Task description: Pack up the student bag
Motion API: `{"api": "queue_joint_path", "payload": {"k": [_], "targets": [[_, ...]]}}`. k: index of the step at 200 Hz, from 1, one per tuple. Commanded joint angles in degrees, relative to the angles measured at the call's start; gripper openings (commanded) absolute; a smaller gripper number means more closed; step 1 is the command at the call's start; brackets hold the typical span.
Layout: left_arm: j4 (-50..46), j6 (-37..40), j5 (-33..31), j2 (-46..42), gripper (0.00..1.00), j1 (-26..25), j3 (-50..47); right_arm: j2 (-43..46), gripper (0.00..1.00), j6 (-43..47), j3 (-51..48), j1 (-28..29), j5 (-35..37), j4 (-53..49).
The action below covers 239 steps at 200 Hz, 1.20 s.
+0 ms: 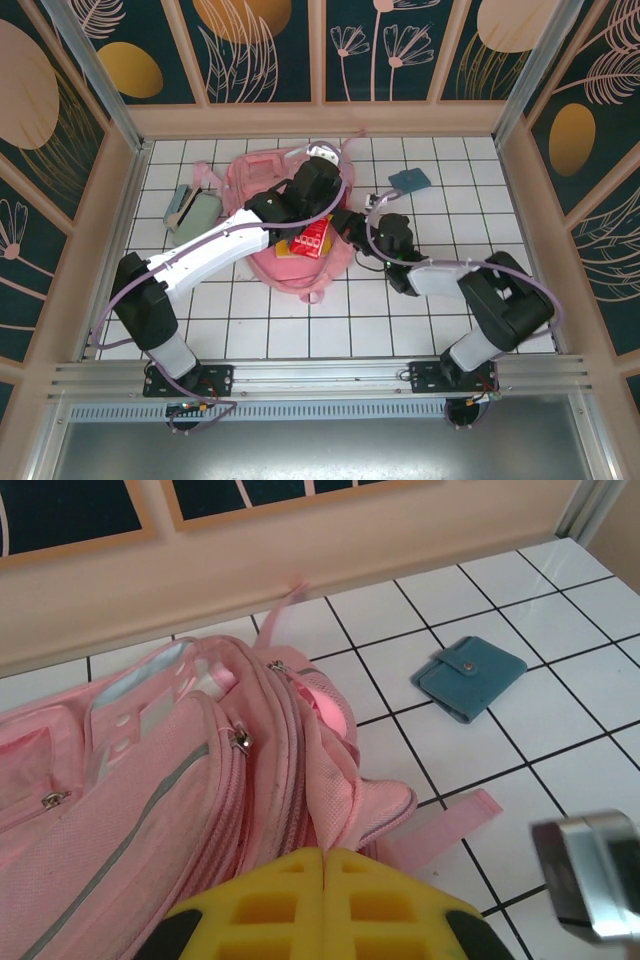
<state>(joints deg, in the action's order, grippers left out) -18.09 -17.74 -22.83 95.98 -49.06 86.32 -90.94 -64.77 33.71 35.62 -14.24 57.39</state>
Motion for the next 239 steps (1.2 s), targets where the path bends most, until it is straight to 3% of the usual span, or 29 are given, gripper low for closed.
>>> {"api": "queue_joint_path", "payload": {"k": [1,80,143,153,164,182,239], "targets": [[5.7,0.7,1.7,-2.8,0.00,-0.2,4.0,-5.1,0.00,-5.9,4.1,-0.6,4.4,11.7],[6.1,-0.1,6.8,-2.1,0.00,-0.3,4.1,-21.5,0.00,-14.5,17.9,0.6,22.7,10.0],[6.3,-0.1,7.9,-2.2,0.00,-0.3,3.4,-32.0,0.00,-18.3,34.2,-0.2,26.5,-0.8],[6.2,0.1,7.3,-2.2,0.00,-0.3,3.4,-32.9,0.19,-17.6,36.0,-0.4,25.2,-2.5],[6.1,0.1,5.8,-2.3,0.00,-0.3,3.1,-32.8,0.25,-16.7,35.7,-0.5,24.4,-1.6],[6.0,0.5,3.2,-2.5,0.00,-0.3,2.8,-31.0,0.45,-15.0,33.8,-0.6,23.6,-1.4],[5.9,0.1,0.4,-1.7,0.00,-0.2,2.8,-23.3,0.52,-11.5,24.4,0.1,19.6,0.9]]}}
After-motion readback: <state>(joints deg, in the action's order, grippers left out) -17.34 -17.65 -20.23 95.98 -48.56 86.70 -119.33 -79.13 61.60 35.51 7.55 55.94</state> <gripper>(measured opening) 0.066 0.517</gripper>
